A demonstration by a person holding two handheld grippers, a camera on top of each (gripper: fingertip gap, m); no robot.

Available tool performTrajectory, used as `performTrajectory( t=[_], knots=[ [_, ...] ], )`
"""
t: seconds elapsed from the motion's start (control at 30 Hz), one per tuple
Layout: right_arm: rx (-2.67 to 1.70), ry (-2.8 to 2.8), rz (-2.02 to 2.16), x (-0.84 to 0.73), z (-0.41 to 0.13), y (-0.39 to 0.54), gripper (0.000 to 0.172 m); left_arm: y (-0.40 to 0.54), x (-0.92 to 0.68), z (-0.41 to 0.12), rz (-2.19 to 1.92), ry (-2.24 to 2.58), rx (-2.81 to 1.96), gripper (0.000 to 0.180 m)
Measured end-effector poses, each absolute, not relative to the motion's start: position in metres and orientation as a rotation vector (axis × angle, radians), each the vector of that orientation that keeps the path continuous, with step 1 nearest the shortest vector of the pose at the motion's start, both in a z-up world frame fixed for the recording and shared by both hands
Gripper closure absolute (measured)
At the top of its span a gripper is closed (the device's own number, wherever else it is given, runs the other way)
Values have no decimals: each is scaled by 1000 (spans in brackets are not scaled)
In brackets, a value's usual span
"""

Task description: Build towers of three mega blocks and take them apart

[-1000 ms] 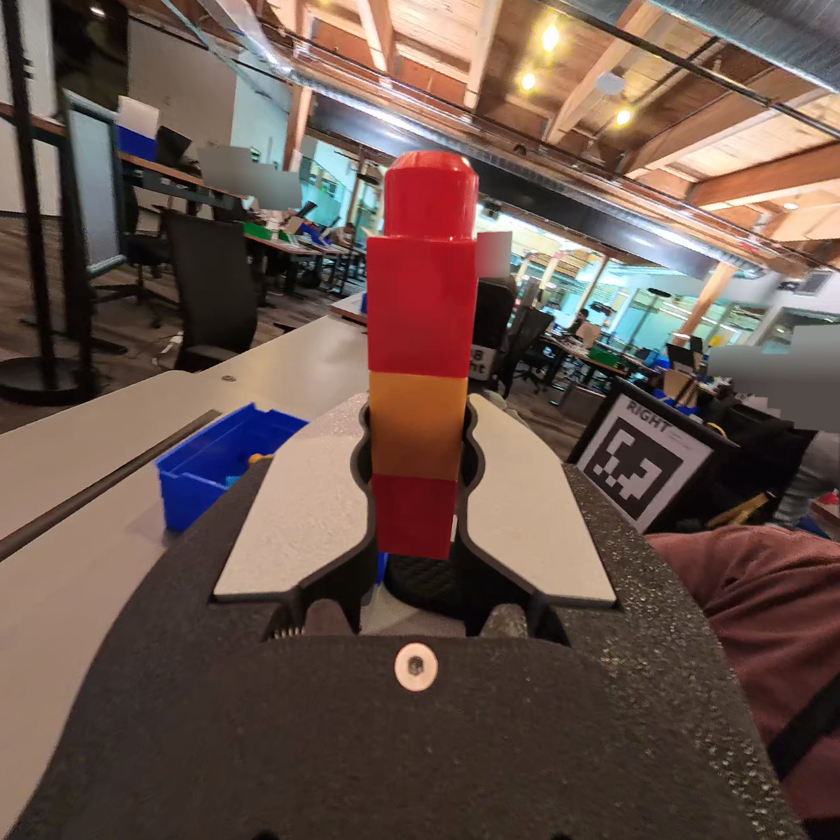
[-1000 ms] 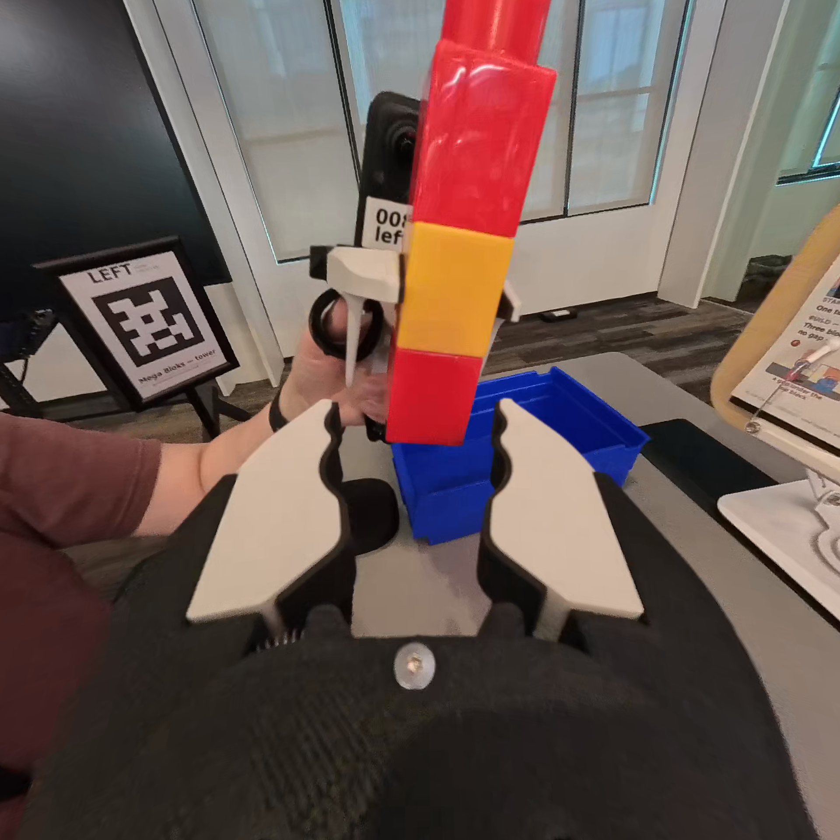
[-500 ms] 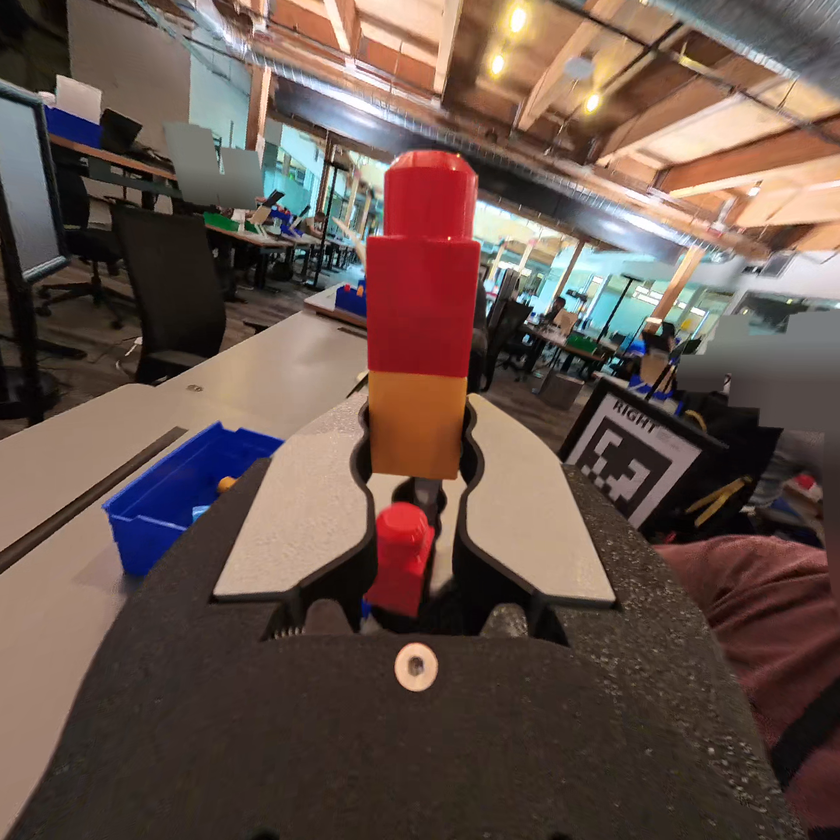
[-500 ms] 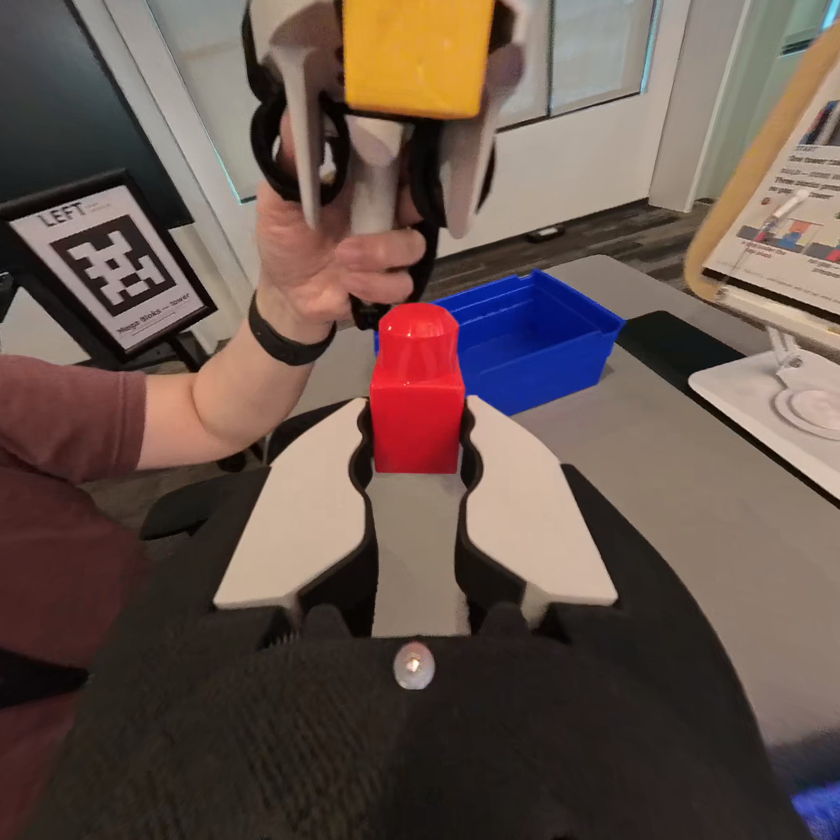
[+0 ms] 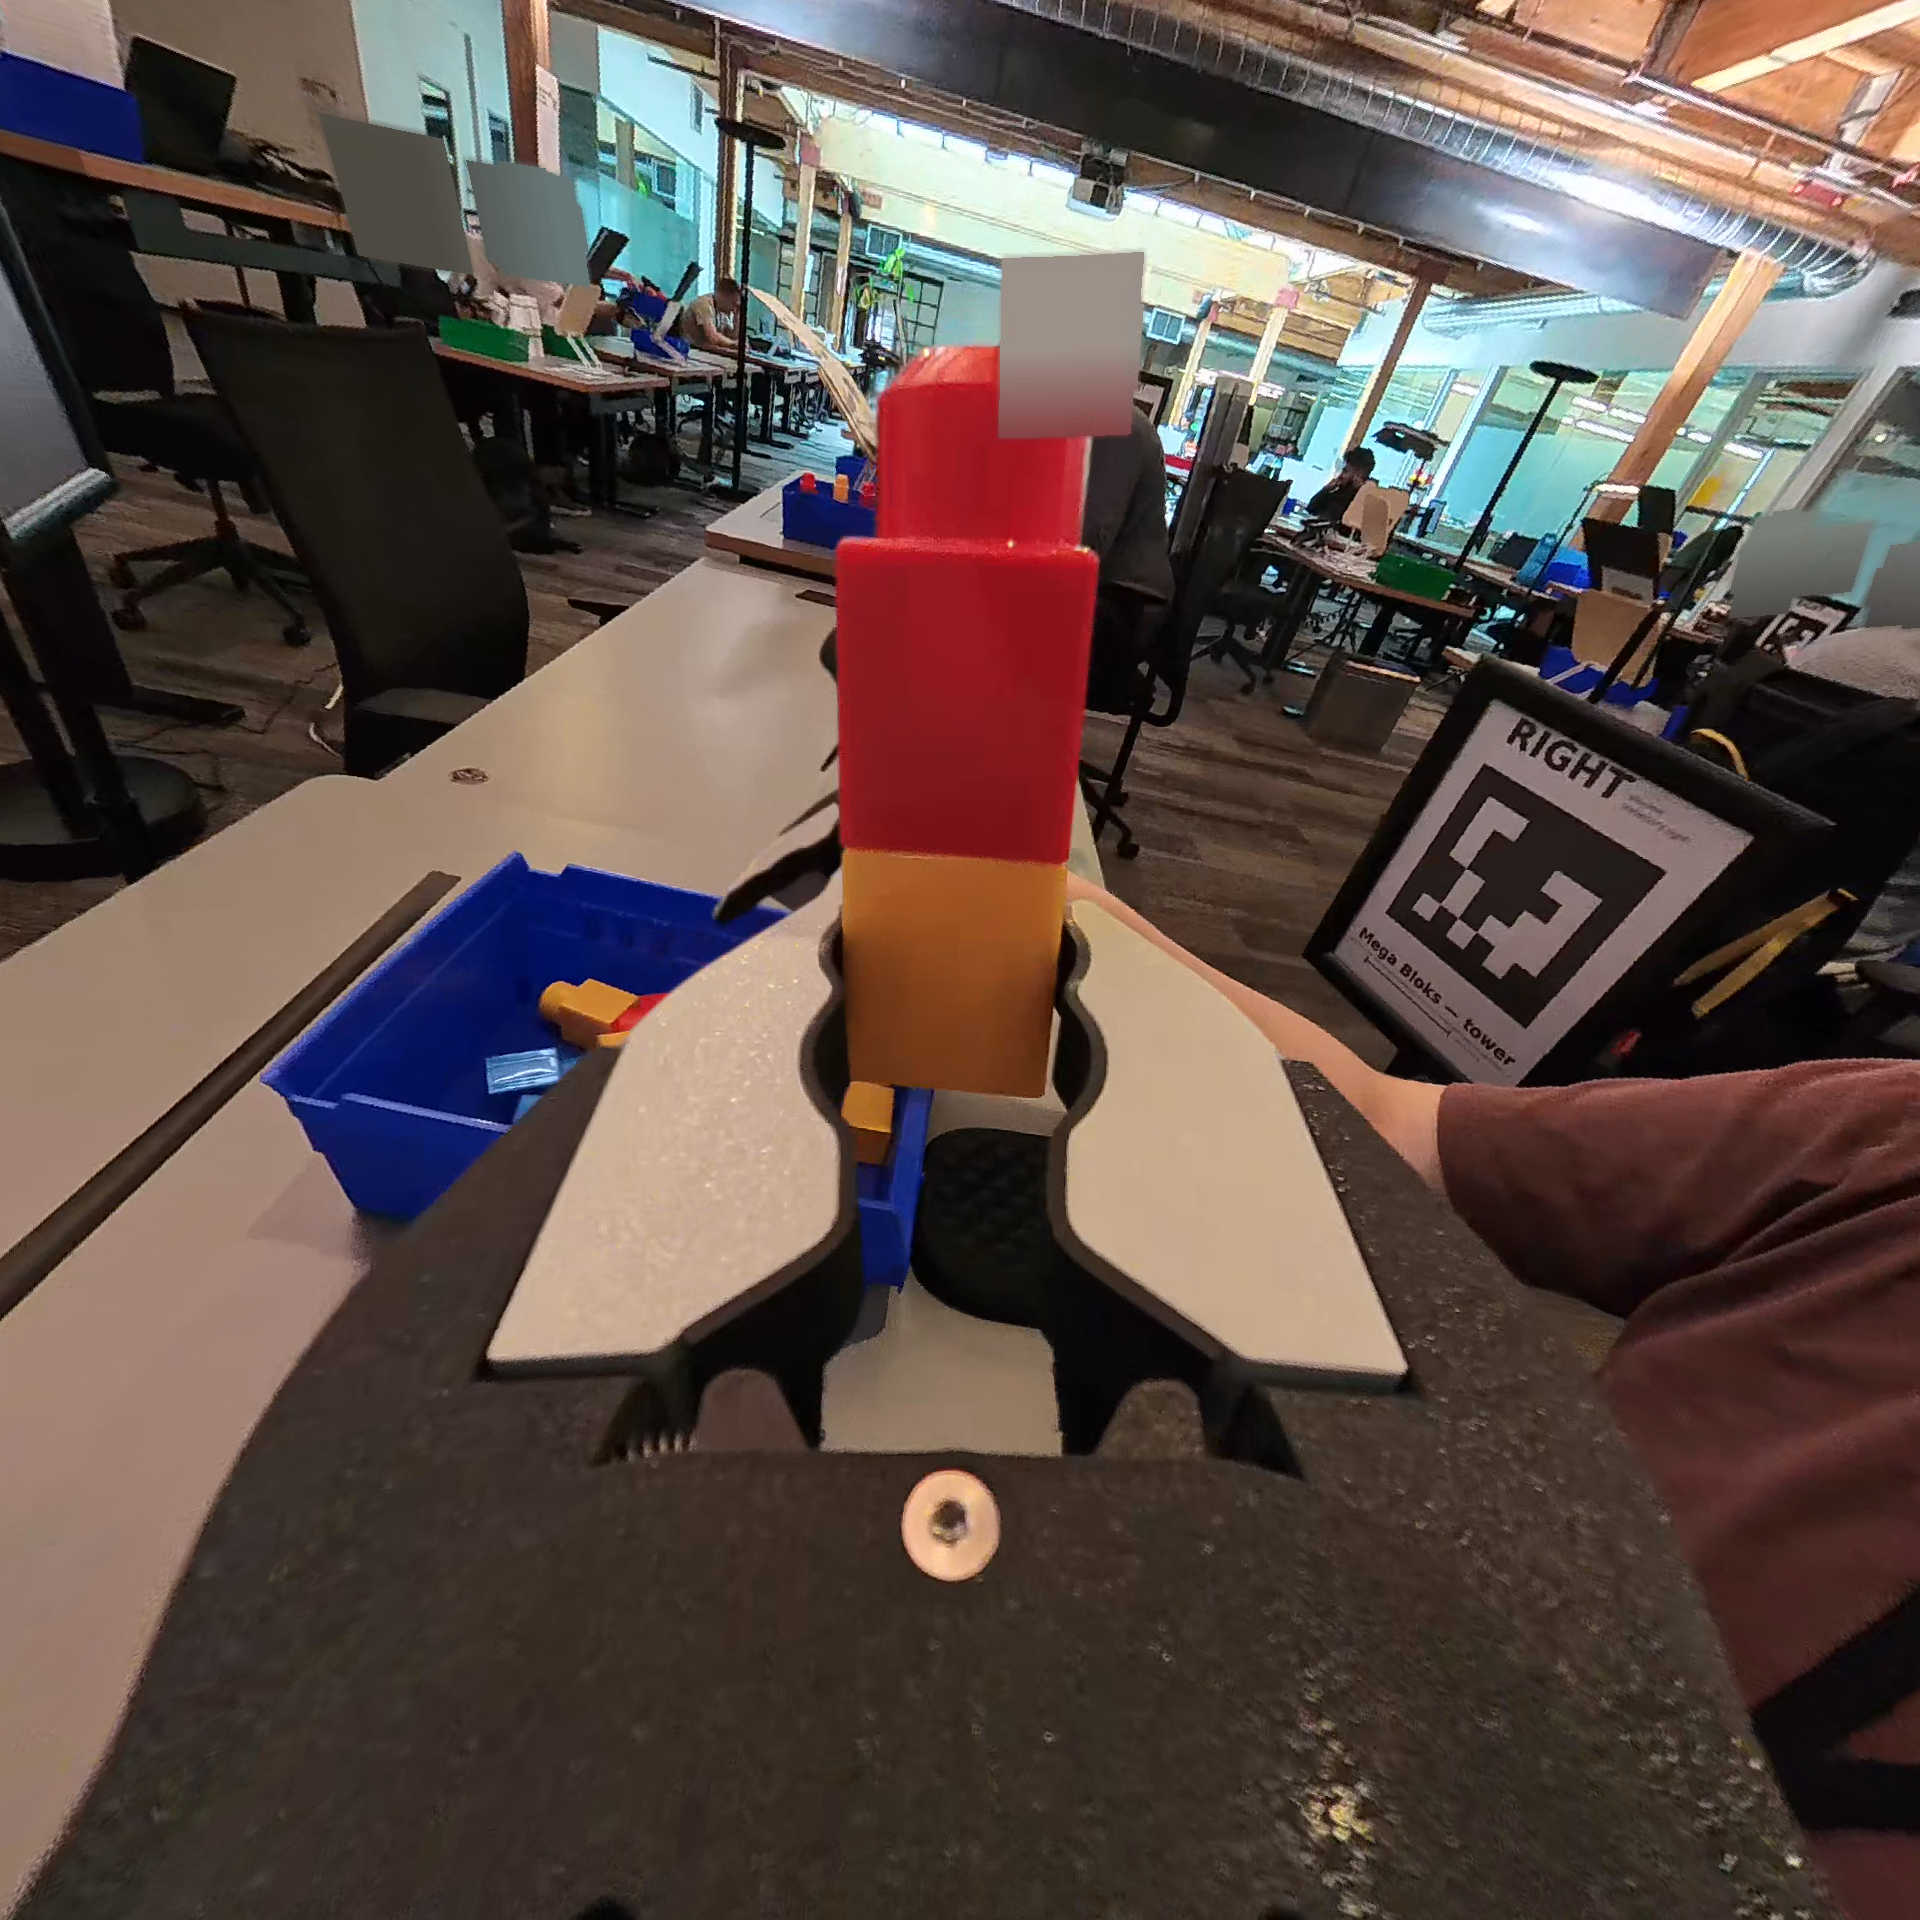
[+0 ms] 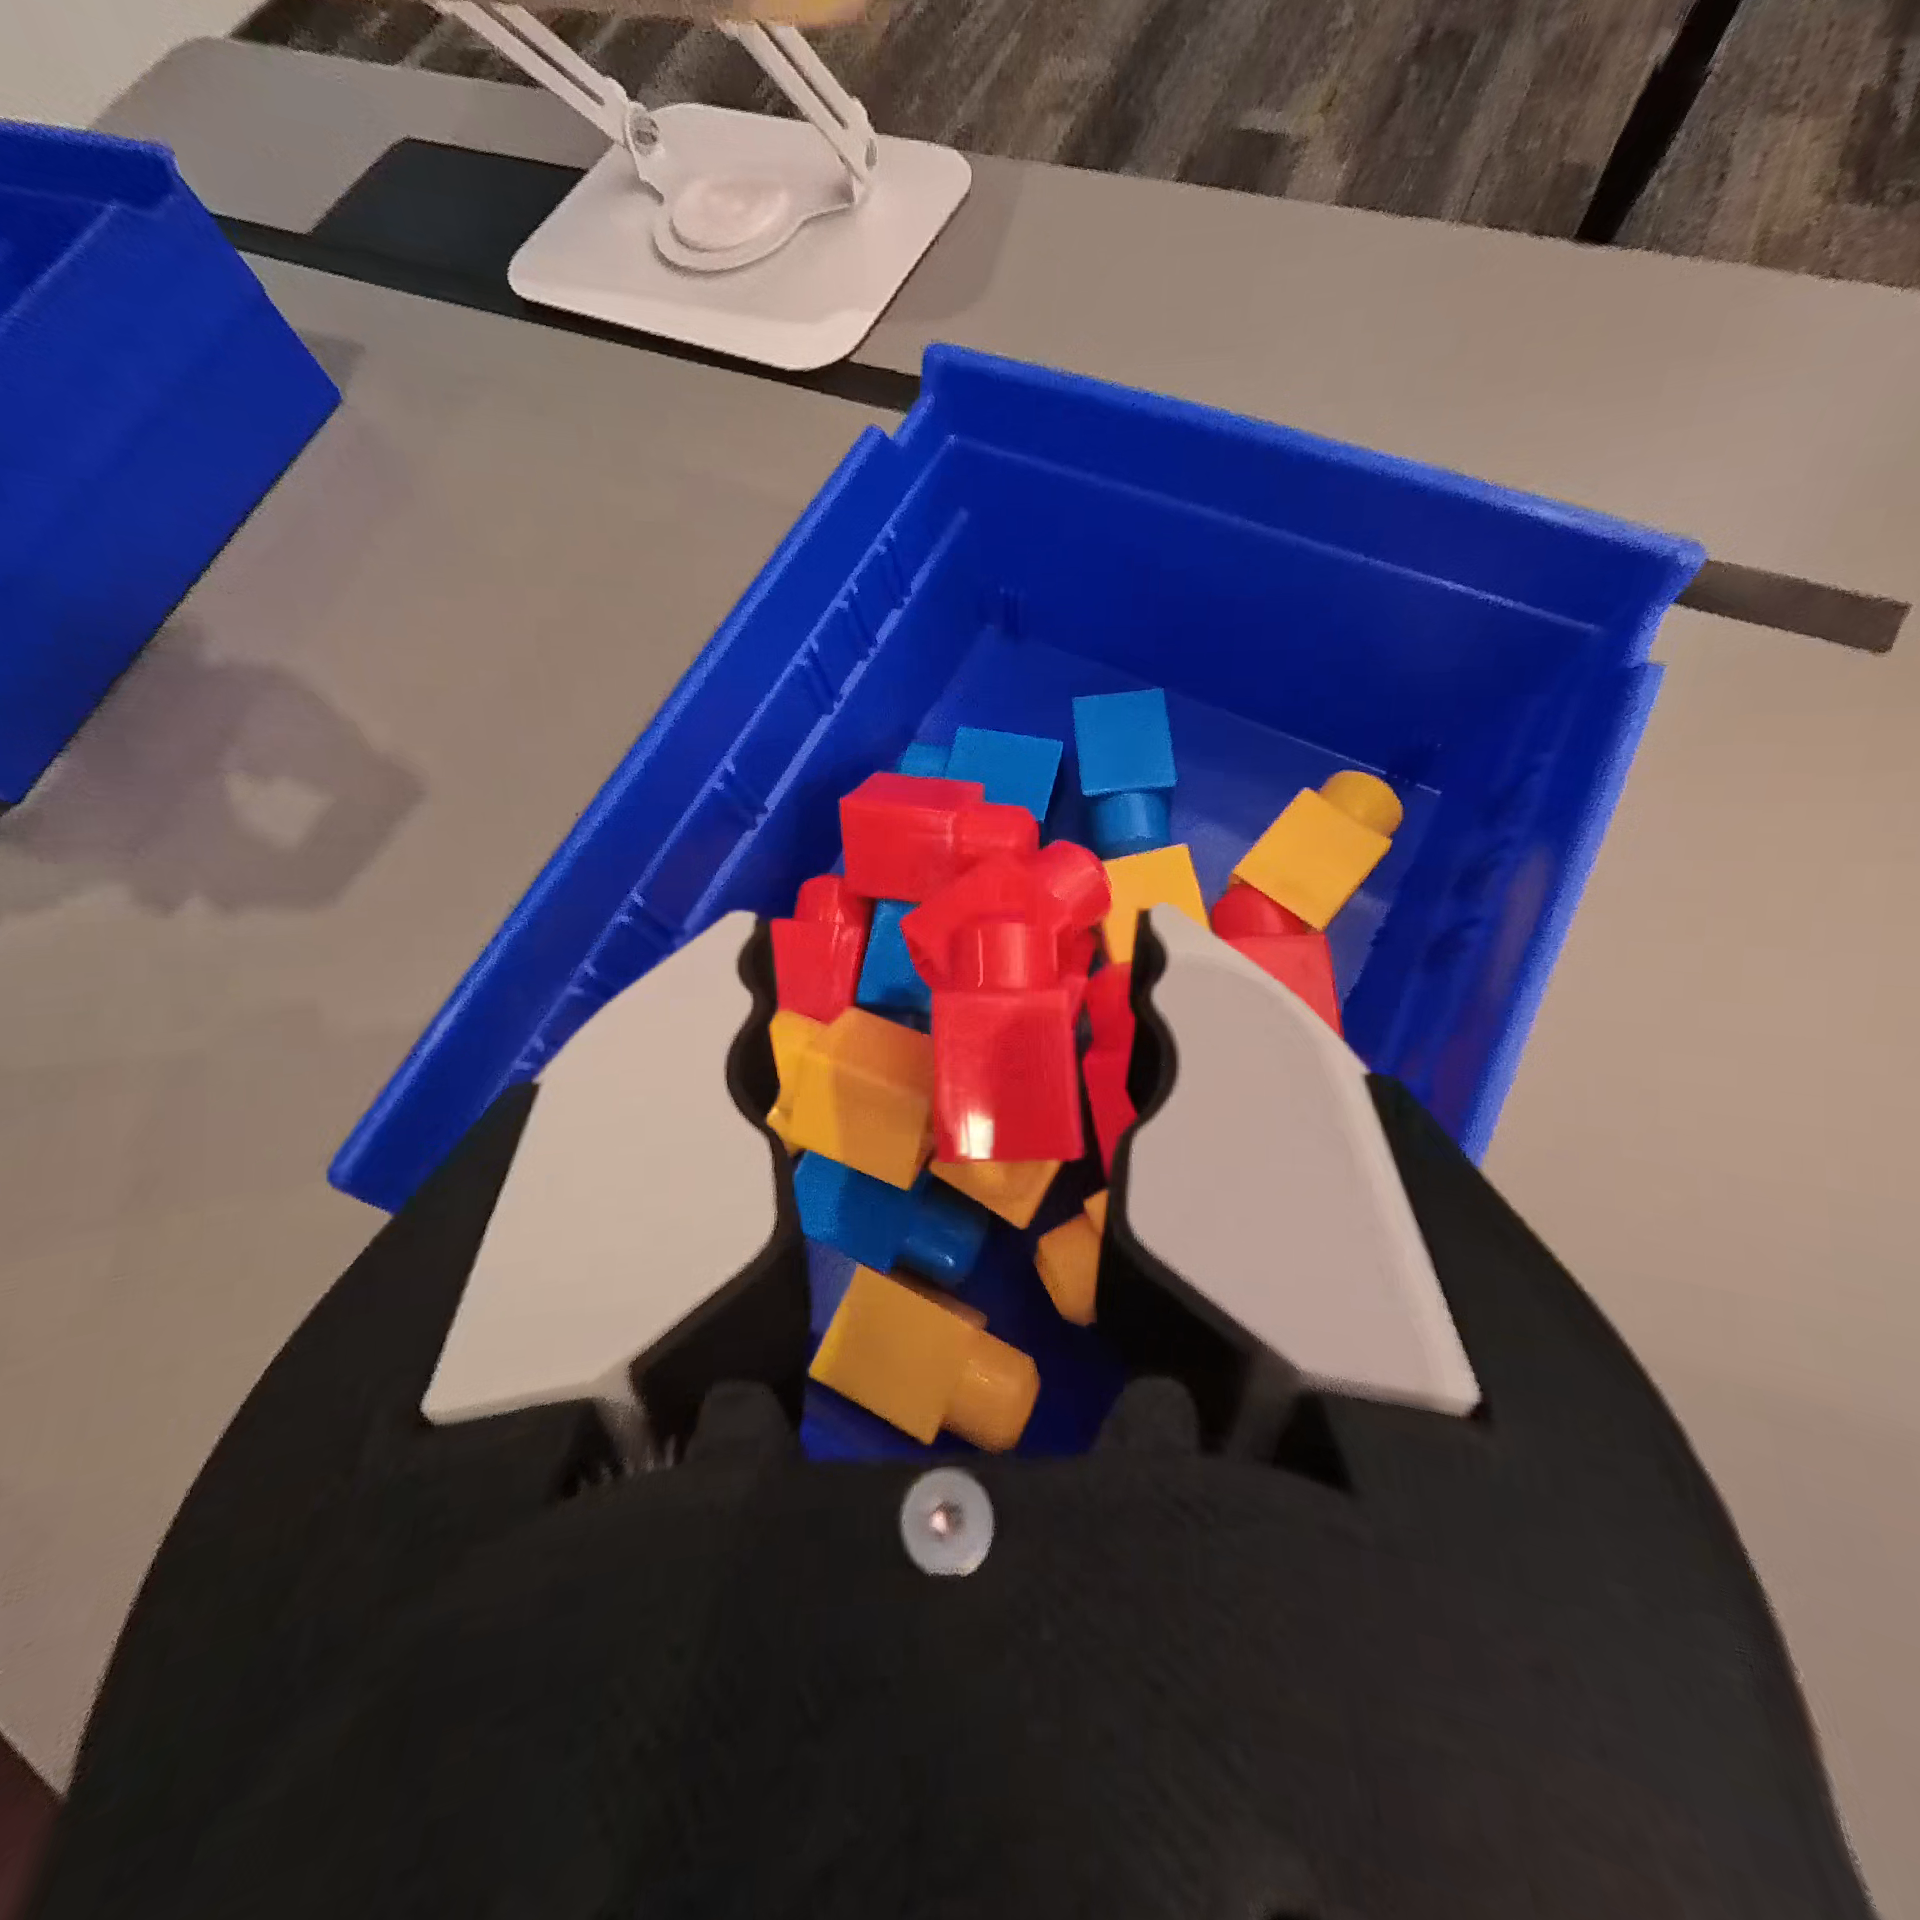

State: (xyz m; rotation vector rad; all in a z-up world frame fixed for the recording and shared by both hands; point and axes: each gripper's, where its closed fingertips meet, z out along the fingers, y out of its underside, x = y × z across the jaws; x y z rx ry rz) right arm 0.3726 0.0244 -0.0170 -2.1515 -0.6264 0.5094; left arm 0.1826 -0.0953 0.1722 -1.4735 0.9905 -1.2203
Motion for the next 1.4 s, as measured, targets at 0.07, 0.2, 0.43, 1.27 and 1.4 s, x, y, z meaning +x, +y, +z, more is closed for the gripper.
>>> performTrajectory(
  t=[0.07, 0.2, 0.43, 1.27, 1.4],
  knots=[
    [-1948, -691, 644, 336, 30, 13, 104, -96, 186, 167, -1229, 995, -1479, 144],
    [-1420, -831, 1200, 246, 162, -58, 105, -95, 193, 158, -1231, 997, -1501, 144],
    [-1330, -1024, 1319, 179, 197, -83, 134, -94, 205, 150, -1264, 998, -1525, 144],
    [-2039, -835, 709, 305, 74, 20, 135, -99, 184, 150, -1532, 925, -1515, 145],
    [-2360, -761, 623, 350, -48, 23, 135, -99, 183, 142, -1497, 936, -1540, 145]
  ],
)
